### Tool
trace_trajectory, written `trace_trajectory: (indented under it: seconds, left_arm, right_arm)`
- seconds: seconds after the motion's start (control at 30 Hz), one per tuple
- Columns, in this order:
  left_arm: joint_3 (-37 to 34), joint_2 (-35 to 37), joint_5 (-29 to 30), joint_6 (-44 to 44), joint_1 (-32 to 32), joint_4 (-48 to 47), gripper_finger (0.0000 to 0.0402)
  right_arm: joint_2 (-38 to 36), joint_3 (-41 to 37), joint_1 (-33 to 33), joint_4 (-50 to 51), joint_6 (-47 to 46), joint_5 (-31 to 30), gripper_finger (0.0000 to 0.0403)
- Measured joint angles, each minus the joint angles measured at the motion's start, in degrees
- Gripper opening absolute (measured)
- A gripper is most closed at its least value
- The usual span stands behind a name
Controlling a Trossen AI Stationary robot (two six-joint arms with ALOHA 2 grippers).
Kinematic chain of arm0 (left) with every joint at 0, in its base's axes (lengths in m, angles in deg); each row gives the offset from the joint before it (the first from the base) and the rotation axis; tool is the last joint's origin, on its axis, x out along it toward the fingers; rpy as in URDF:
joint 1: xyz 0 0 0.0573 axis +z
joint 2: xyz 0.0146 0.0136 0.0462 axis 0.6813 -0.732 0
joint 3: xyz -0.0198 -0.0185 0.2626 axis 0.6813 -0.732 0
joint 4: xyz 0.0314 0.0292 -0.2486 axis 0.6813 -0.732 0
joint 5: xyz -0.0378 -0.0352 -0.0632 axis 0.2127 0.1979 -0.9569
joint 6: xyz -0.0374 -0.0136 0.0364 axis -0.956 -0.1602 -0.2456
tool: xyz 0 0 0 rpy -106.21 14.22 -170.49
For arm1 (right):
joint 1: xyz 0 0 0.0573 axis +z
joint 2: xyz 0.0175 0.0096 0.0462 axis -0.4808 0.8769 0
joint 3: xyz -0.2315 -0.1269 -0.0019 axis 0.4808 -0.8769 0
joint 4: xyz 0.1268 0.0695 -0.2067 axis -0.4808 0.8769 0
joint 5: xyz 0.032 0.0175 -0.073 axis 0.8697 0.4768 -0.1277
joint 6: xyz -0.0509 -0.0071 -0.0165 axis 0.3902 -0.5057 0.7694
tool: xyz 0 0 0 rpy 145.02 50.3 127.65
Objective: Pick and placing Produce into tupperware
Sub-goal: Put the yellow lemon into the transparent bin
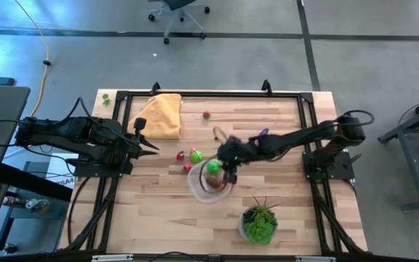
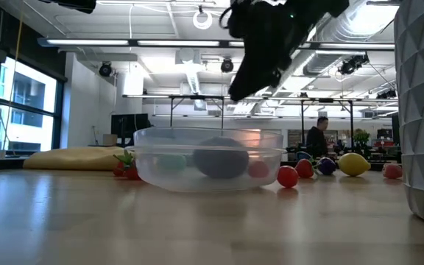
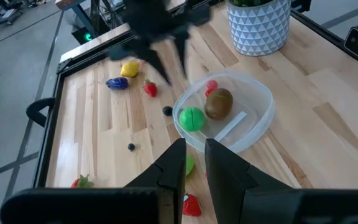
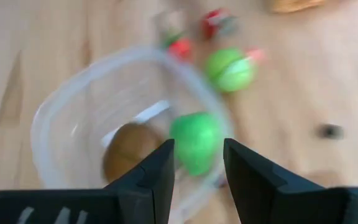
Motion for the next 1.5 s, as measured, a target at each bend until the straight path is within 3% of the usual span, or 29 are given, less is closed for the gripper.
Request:
trace_trajectory:
  seconds: [0.27,0.47,0.7,0.93,1.27,1.5]
  left_arm:
    - [0.0,0.0,0.0,0.0,0.0,0.0,0.0051]
    - [0.0,0.0,0.0,0.0,0.0,0.0,0.0051]
    - [0.0,0.0,0.0,0.0,0.0,0.0,0.0051]
    - [0.0,0.0,0.0,0.0,0.0,0.0,0.0051]
    - [0.0,0.0,0.0,0.0,0.0,0.0,0.0051]
    - [0.0,0.0,0.0,0.0,0.0,0.0,0.0051]
  right_arm:
    - [-9.8,0.0,-7.2,17.7,-17.4,-9.0,0.0129]
    - [-12.8,0.0,-10.7,36.3,-33.1,-5.8,0.0129]
    - [-15.1,0.0,-12.9,47.9,-38.2,-5.5,0.0129]
    - [-18.5,-1.2,-15.5,48.9,-36.8,-8.1,0.0129]
    - [-30.3,-21.0,-23.4,32.4,-35.3,4.2,0.0129]
    - [-33.5,-26.7,-24.8,28.8,-33.2,4.5,0.0129]
